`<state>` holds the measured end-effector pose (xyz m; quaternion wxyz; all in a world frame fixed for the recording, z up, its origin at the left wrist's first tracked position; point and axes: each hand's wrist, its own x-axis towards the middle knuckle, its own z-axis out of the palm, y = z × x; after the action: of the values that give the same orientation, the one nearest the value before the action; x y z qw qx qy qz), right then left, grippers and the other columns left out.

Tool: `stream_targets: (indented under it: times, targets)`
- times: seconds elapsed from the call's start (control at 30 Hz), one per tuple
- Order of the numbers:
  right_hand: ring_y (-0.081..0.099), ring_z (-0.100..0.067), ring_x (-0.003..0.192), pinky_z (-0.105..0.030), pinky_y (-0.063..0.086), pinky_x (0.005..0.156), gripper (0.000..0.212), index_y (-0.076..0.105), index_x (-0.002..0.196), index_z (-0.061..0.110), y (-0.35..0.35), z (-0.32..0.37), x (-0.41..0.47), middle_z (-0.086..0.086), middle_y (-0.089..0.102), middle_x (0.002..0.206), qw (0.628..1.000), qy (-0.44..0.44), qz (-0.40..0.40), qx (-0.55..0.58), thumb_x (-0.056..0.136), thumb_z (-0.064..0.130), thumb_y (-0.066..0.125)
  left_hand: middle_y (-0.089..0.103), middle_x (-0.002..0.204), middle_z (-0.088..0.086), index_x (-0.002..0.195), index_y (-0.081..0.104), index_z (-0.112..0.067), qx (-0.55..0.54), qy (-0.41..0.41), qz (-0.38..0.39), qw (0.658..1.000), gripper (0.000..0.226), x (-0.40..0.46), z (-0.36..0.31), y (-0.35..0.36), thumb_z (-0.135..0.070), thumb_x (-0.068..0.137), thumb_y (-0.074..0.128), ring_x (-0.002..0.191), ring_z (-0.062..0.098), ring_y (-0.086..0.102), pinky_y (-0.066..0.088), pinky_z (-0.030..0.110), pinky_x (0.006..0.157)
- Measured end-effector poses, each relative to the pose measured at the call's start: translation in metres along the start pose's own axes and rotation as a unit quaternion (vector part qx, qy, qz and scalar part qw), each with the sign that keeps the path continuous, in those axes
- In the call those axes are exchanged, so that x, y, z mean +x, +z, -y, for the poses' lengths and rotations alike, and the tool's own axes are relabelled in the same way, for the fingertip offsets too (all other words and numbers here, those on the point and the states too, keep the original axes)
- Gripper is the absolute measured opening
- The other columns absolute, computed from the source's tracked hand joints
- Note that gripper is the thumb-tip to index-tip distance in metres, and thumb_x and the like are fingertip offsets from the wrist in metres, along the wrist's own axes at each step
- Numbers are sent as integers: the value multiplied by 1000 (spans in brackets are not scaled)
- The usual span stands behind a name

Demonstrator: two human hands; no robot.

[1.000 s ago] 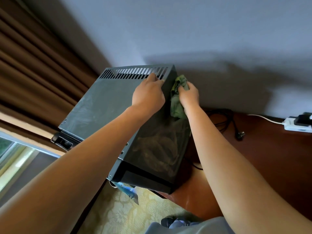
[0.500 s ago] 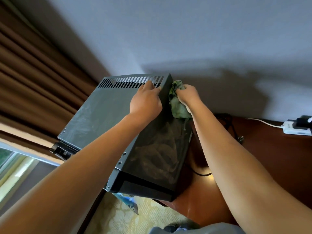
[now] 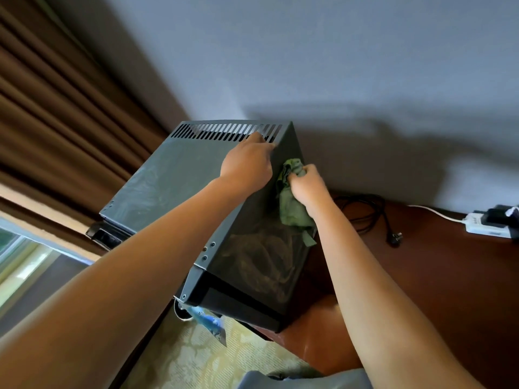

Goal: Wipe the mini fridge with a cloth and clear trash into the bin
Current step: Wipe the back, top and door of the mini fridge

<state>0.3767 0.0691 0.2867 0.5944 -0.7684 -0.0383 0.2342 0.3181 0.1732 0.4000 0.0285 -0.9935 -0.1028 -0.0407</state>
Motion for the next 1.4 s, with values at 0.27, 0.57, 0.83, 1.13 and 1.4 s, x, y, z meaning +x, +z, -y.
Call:
stream_targets:
  times: [0.27,0.57,0.83,1.13,1.4]
  targets:
    - [63,-21,91,-46,56,81,25,52,111,31,13,-9,-38,2,64,104,995,-75,-19,60,90,41,60,56,148,-1,144,57,-25,-32,-13,22,999,42,-19,13,-9,-15,105,46,129,25,57,48,36,99]
    - [64,-25,90,-46,55,83,34,53,111,20,25,-2,-82,-5,65,100,998,-31,43,38,84,37,62,55,148,-2,145,57,-23,-7,10,21,1000,43,-57,22,-14,-14,104,45,136,23,49,41,39,110]
    - [61,-28,94,-49,53,89,31,43,123,23,39,-28,-104,-6,63,108,1000,-16,19,6,97,35,55,50,152,-1,148,52,-23,-15,5,35,999,60,-97,25,-14,4,95,43,138,25,47,44,40,110]
    - [62,-15,87,-36,54,73,27,48,118,25,46,-15,-119,5,62,98,994,-81,-19,71,95,32,60,47,153,1,148,52,-18,-10,-2,25,1000,57,-125,35,-16,1,95,43,139,26,45,42,41,113]
    - [62,-20,89,-39,52,76,31,50,116,19,57,-24,-136,-2,62,99,998,-45,16,36,90,32,60,51,147,1,140,59,-17,-1,21,4,1000,49,-145,39,-8,-1,96,46,132,27,47,44,41,107]
